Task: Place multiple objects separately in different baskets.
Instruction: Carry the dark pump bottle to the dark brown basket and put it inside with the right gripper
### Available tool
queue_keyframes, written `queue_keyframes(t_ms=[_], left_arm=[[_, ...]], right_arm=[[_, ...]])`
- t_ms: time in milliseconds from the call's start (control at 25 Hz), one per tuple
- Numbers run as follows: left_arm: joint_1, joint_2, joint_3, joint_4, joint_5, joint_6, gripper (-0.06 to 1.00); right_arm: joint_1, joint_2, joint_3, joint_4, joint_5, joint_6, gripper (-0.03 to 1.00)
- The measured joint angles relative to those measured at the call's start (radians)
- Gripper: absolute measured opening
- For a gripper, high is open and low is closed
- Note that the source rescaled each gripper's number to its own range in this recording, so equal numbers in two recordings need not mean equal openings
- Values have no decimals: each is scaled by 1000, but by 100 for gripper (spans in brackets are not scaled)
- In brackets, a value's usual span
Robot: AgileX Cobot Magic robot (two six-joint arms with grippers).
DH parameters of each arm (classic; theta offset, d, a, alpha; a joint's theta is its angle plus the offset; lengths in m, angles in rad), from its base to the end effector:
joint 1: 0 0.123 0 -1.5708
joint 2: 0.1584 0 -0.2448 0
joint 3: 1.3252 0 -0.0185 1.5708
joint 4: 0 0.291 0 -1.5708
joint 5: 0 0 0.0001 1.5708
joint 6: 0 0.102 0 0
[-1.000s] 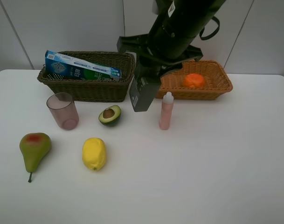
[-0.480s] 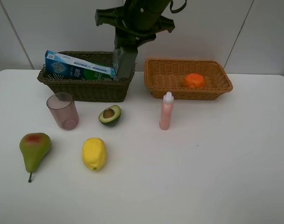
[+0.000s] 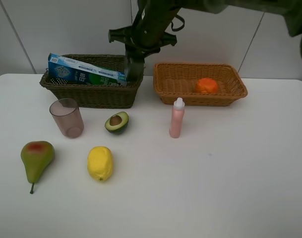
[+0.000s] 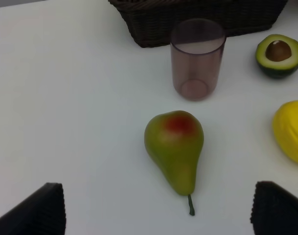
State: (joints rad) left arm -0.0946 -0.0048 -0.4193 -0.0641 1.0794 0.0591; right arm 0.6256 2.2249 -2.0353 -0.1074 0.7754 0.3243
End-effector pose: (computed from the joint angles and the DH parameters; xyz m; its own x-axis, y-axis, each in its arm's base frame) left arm 0.0877 -0.0141 0.2642 -0.5306 0.0792 -0.8439 0.1571 0.9876 -0.0060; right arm 0.4375 0.3066 0.2019 -0.7367 -0.2309 -0.6356 -0.3760 0.9211 0.1012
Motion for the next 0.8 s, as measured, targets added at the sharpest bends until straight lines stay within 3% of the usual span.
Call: queue_keyframes(t_ms=[800], left_arm=[[0,0,0,0,0,0,100]], right_arm=[[-25,69,-4,57,-80,-20,11]])
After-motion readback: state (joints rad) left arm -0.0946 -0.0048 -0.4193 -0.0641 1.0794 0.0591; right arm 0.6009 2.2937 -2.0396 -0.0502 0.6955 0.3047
